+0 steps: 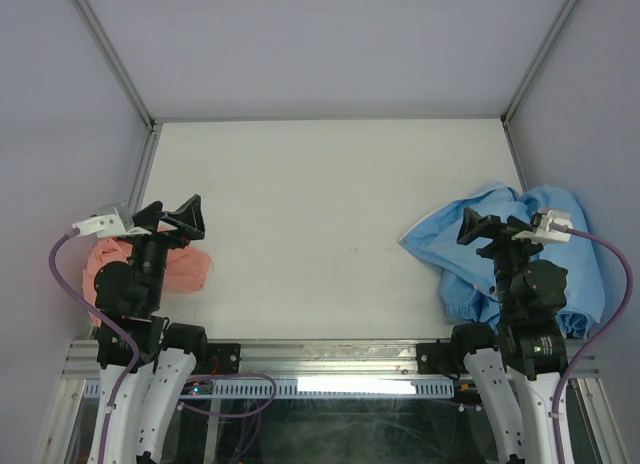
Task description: Zip up the jacket
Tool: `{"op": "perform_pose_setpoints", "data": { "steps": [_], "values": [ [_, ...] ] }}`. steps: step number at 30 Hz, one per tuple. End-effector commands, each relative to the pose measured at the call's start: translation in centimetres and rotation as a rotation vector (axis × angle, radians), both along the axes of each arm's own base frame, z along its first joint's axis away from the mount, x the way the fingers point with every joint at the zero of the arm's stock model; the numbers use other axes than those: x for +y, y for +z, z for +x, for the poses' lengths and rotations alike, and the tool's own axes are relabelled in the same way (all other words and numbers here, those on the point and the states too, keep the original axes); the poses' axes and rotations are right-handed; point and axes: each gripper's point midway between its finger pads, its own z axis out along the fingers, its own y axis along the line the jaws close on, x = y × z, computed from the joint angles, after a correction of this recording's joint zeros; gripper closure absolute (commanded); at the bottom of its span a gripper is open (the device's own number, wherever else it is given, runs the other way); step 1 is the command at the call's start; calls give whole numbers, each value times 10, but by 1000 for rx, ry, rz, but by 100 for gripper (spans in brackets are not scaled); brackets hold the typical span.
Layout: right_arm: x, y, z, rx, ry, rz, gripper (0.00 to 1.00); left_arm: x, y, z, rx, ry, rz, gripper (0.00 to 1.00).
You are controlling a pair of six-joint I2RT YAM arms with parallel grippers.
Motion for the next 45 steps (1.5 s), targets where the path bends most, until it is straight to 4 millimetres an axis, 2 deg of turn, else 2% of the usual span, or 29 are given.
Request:
{"op": "perform_pose_setpoints", "data": {
  "steps": [1, 8, 14, 18, 21, 26, 31, 35, 39, 43, 45],
  "values": [
    [0, 17, 1, -63, 1, -5, 1, -2, 17, -5, -75, -15, -5, 1],
    [-3, 10, 7, -19, -22, 16, 1, -5, 19, -6, -82, -33, -5, 1],
    [-14, -14, 16, 134, -129, 112, 0, -8, 19, -8, -88, -44, -6, 1],
    [-19, -41, 27, 304, -202, 148, 1, -9, 20, -10, -94, -52, -7, 1],
    [-32, -72, 33, 468, -347, 179, 0, -11, 20, -10, -93, -59, -6, 1],
    [-61, -114, 23, 677, -643, 172, 1, -14, 22, -13, -104, -74, -6, 1],
    [-89, -139, 21, 741, -873, 154, 1, -18, 23, -16, -113, -93, -8, 1],
    [-118, -182, 24, 777, -985, 247, 0, -19, 24, -19, -122, -104, -8, 1],
    [-121, -228, 47, 806, -877, 359, 0, -21, 24, -20, -125, -111, -8, 1],
    [-100, -266, 66, 924, -704, 376, 1, -21, 25, -20, -126, -113, -8, 1],
    [-87, -279, 75, 982, -598, 384, 14, -21, 25, -20, -126, -113, -7, 1]
  ]
}}
